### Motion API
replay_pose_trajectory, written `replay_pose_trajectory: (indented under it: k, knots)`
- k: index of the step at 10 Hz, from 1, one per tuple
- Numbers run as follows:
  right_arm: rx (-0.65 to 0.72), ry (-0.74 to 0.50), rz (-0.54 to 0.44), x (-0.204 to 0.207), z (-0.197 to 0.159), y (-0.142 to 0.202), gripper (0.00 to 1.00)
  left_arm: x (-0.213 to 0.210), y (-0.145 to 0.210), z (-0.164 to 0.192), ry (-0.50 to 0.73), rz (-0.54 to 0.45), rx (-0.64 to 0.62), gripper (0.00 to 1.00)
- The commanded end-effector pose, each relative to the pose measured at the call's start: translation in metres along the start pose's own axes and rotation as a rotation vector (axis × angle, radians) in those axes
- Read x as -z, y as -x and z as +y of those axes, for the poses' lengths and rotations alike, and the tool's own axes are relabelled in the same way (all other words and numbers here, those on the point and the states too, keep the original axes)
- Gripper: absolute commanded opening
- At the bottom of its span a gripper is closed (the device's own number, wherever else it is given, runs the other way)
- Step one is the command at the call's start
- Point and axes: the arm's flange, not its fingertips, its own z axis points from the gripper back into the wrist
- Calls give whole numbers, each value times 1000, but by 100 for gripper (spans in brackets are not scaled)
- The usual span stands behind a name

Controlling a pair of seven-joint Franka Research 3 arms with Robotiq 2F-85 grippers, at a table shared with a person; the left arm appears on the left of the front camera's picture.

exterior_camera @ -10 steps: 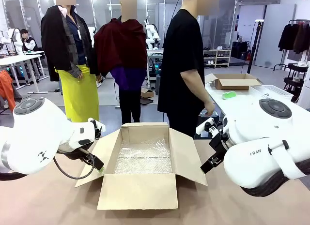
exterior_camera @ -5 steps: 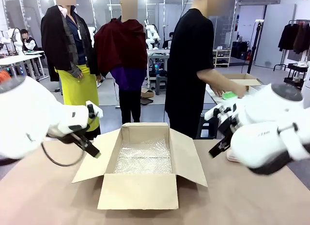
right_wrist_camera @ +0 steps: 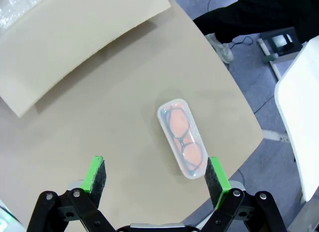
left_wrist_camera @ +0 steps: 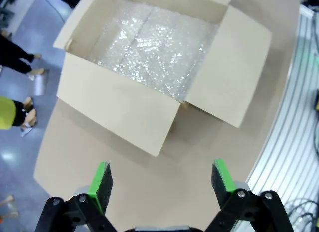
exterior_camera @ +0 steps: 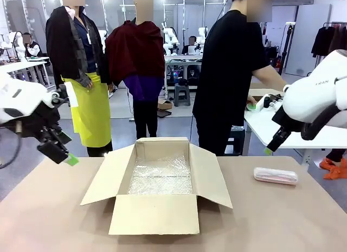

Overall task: Pack the glasses set securely to prepare it for shipping.
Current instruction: Place the Glasses case inside the Package Box.

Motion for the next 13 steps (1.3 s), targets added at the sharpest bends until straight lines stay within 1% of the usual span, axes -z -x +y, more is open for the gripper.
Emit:
replay_pose_trajectory:
  k: [1, 2, 3, 4, 5, 6, 7, 8, 9, 10, 11, 13]
  knots:
    - [-147, -132, 75, 14, -25, 4, 100, -13, 20, -21, 9, -20, 99, 100]
    - [-198, -210, 109, 17, -29, 6, 100, -23, 21, -29, 6, -58, 125, 100]
    - [-206, -212, 113, 18, -28, 6, 100, -27, 22, -36, 7, -73, 130, 100]
    - [-142, -182, 130, 17, -24, 1, 100, -24, 19, -34, 13, -99, 102, 100]
    - [-169, -187, 97, 23, -17, 12, 100, -33, 1, -14, -10, -49, 106, 100]
    - [-169, -187, 97, 23, -17, 12, 100, -33, 1, -14, -10, -49, 106, 100]
    - [-172, -203, 118, 23, -21, 10, 100, -33, 1, -14, -10, -49, 106, 100]
    - [-263, -206, 219, 14, -26, 3, 100, -33, 1, -14, -10, -49, 106, 100]
    - [-353, -279, 273, 17, -38, -1, 100, -33, 1, -14, -10, -49, 106, 100]
    - [-450, -310, 291, 31, -50, 0, 100, -33, 1, -14, -10, -49, 106, 100]
    - [-497, -364, 307, 46, -58, 3, 100, -33, 1, -14, -10, -49, 106, 100]
    - [-537, -350, 349, 75, -68, 5, 100, -33, 1, -14, -10, -49, 106, 100]
